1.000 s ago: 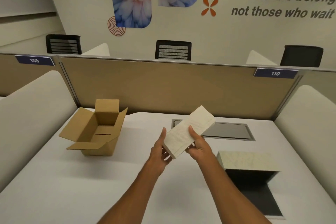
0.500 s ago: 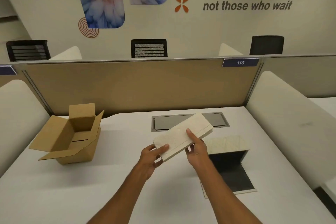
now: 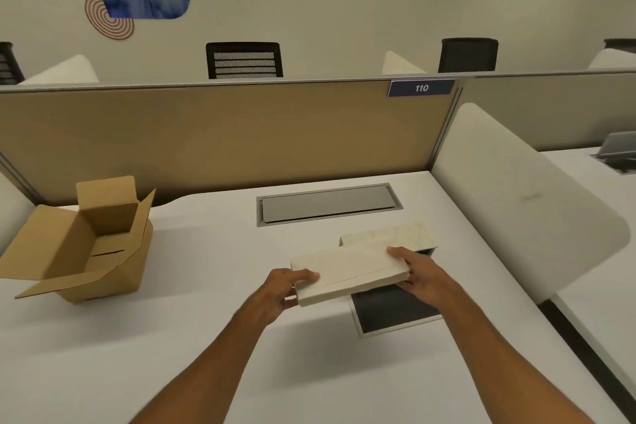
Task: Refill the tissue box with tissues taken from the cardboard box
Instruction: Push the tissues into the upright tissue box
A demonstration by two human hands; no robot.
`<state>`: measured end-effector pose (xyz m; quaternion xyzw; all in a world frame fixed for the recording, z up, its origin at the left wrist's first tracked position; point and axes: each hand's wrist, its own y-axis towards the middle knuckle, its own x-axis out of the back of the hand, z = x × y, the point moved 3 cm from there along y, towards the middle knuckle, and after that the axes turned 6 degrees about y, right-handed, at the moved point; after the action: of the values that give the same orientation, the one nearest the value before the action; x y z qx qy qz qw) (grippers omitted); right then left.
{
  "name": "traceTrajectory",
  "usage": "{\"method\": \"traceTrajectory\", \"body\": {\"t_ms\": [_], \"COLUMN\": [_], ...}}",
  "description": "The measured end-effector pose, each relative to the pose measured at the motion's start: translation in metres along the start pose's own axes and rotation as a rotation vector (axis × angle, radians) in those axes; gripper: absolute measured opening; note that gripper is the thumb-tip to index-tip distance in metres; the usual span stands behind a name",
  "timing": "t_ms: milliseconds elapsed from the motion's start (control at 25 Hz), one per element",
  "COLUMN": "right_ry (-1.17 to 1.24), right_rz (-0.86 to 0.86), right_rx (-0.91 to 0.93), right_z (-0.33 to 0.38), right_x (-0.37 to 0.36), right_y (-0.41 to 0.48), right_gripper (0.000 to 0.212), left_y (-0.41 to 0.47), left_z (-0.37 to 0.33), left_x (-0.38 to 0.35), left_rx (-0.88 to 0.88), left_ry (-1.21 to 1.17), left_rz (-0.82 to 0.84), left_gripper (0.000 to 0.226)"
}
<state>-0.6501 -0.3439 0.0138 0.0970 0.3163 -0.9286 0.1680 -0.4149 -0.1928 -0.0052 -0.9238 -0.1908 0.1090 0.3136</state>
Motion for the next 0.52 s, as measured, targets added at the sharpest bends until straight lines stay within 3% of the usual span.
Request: {"method": "traceTrajectory", "body": {"t_ms": [240, 520], "right_ry": [-0.261, -0.347], "right_rz": [-0.052, -0.117], "right_rx": [-0.043, -0.100], "right_z": [0.002, 0.003], "right_x": [0.062, 0.121], "right_y": [0.021, 0.063], "right_gripper": [0.058, 0.064], "left_y": [0.020, 0.053], "left_z": [0.024, 0.043], "left_x": [-0.063, -0.127], "left_rx": [0.076, 0.179], "left_ry": [0.024, 0.034], "left_rz": [-0.066, -0.173], "left_gripper": [0.065, 0.067]}}
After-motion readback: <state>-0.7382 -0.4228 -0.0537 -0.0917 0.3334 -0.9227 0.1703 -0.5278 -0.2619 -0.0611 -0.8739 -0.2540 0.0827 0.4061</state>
